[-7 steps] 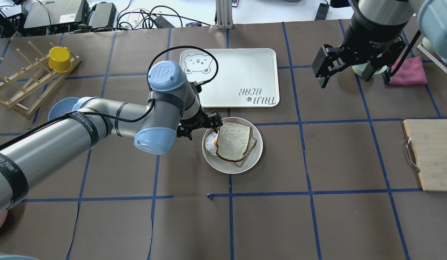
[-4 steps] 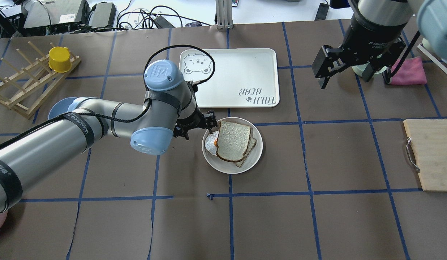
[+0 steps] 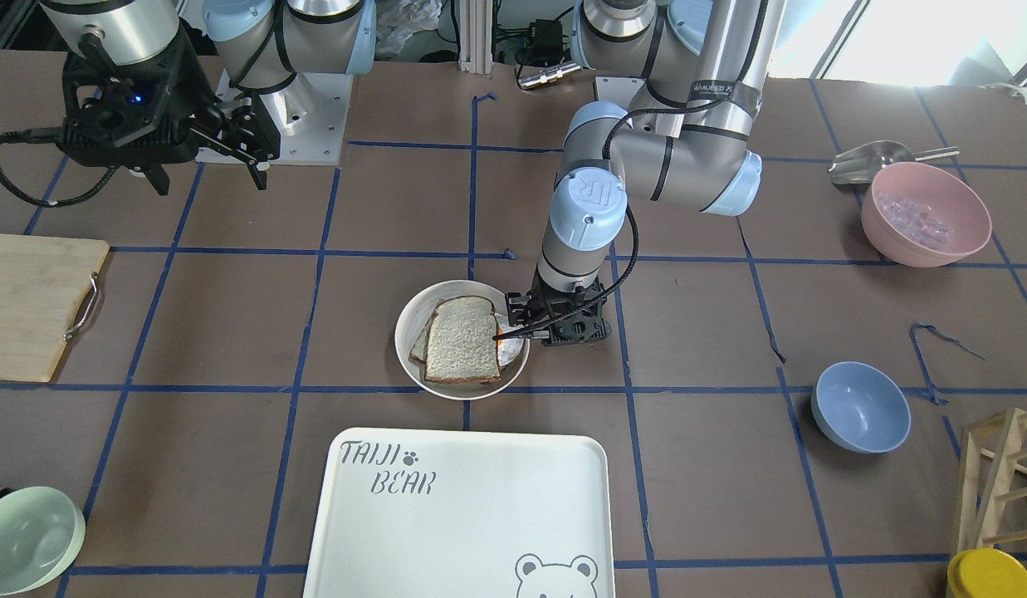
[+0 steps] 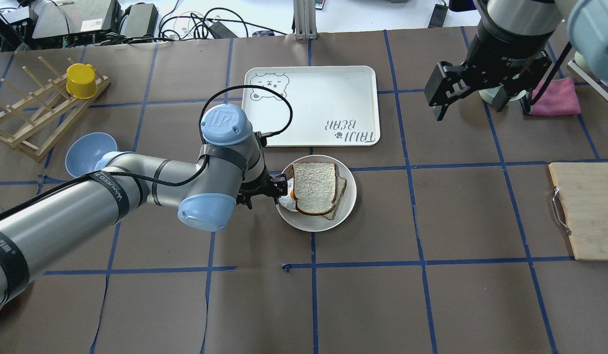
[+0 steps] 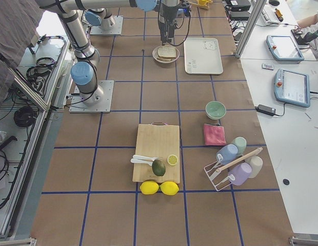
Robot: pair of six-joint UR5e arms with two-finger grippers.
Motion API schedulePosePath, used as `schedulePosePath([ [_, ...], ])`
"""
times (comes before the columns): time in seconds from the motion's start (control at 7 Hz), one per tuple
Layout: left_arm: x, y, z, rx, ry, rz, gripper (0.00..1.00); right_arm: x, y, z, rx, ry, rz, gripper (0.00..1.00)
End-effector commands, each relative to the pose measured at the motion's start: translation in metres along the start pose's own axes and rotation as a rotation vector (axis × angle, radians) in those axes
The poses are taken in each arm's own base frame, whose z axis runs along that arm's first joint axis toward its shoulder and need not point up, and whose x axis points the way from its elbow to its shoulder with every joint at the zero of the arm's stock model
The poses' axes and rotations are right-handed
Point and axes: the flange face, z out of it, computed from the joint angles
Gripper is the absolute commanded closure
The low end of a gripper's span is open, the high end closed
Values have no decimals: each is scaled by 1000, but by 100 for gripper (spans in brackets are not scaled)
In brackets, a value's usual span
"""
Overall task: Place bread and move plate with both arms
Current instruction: 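Close the left gripper on the plate rim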
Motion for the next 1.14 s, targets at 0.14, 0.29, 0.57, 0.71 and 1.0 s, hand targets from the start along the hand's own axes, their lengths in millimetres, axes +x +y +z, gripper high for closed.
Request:
schedulePosePath([
  [0.14,7,5,-3,-12,41,-9,44,0,0,0,-2,0,0,0],
  [0.29,8,5,-4,-15,59,-13,44,0,-1,1,-2,1,0,0],
  [0.57,10,4,-1,-29,75,-23,44,0,0,0,0,-1,0,0],
  [0.71,9,5,1,-34,73,-22,51,0,0,0,-1,0,0,0],
  [1.0,9,4,5,-42,72,-18,66,0,0,0,-1,0,1,0],
])
